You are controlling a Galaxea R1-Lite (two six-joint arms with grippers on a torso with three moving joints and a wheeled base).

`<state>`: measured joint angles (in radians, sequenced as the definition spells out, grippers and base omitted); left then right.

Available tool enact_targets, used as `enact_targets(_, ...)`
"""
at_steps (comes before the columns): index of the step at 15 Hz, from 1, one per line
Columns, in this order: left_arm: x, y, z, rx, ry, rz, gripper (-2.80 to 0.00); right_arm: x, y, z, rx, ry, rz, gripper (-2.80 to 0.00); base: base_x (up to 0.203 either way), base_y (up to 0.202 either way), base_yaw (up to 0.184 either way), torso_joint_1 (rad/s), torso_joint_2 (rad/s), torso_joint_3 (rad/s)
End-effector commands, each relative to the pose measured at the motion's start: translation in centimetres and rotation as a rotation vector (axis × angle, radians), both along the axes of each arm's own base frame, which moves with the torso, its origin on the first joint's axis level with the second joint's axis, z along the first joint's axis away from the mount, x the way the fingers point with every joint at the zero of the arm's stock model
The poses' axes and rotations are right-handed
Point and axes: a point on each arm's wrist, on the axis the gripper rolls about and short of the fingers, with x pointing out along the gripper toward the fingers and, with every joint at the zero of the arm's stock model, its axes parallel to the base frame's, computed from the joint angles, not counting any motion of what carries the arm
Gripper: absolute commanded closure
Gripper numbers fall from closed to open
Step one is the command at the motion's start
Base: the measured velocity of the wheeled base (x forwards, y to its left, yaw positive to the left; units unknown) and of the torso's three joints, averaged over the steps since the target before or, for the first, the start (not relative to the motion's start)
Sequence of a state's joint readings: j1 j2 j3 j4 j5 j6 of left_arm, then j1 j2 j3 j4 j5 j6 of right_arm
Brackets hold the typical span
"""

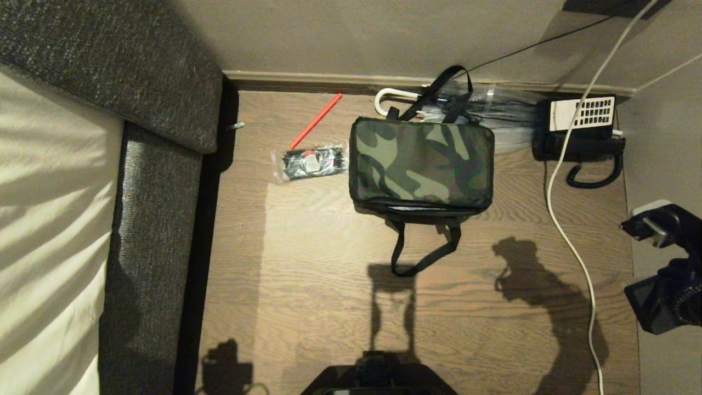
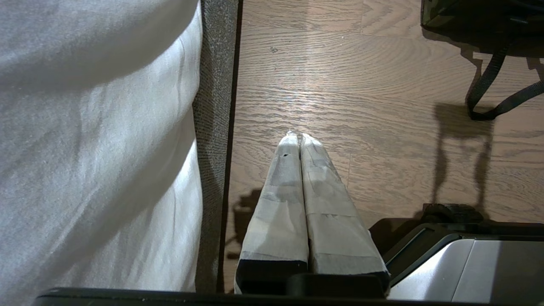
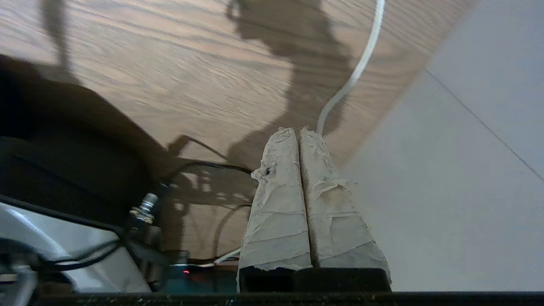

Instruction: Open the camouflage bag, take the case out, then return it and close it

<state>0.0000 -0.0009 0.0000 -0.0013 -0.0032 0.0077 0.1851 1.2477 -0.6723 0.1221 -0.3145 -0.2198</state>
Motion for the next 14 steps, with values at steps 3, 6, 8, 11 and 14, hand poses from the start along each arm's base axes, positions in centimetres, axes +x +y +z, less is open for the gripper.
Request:
enact_targets(3,0.03,0.0,-0.08,0.0,0.004,0.0,0.0,0.48,0.32,0.46,0.061,-0.022,0.061,0.0,0.0,0.0,0.0,0.0,0.0,0.0)
enact_targets(6,0.02,0.0,-0.06,0.0,0.003,0.0,0.0,0.46,0.44,0.35,0.101,-0.025,0.109,0.0,0.0,0.0,0.0,0.0,0.0,0.0)
enact_targets(8,0.02,0.0,-0.02,0.0,0.001,0.0,0.0,0.47,0.51,0.58,0.109,-0.027,0.13,0.0,0.0,0.0,0.0,0.0,0.0,0.0)
enact_targets(11,0.02,0.0,-0.03,0.0,0.001,0.0,0.0,0.12,0.56,0.24,0.126,-0.021,0.207,0.0,0.0,0.0,0.0,0.0,0.0,0.0)
enact_targets(14,0.03,0.0,-0.08,0.0,0.004,0.0,0.0,0.12,0.12,0.11,0.129,-0.024,0.17,0.0,0.0,0.0,0.0,0.0,0.0,0.0)
